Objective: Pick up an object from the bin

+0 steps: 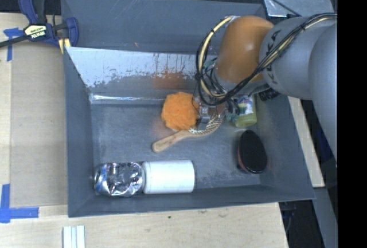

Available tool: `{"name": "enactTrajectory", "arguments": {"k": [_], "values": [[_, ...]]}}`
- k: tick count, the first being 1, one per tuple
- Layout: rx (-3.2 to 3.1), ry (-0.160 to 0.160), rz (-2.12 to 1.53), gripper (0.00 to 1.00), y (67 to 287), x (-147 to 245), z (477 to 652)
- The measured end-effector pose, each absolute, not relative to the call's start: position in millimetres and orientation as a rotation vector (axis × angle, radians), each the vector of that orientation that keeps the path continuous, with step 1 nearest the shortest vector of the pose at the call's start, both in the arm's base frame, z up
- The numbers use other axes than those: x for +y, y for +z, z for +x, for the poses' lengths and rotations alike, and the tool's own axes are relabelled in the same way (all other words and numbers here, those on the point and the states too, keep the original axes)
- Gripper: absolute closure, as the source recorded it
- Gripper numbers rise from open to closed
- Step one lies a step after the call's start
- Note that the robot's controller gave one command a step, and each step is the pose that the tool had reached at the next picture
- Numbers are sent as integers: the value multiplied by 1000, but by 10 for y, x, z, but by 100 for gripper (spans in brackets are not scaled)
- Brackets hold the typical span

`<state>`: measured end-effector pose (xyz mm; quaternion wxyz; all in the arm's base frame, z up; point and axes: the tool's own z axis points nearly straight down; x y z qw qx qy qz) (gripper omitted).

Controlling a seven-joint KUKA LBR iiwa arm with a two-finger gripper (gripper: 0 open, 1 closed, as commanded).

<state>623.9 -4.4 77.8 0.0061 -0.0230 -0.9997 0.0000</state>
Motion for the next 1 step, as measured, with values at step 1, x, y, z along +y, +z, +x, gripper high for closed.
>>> {"name": "enactTrajectory", "arguments": {"k": [1], "values": [[-3141,0,-4,100,2545,-64,6094]]}}
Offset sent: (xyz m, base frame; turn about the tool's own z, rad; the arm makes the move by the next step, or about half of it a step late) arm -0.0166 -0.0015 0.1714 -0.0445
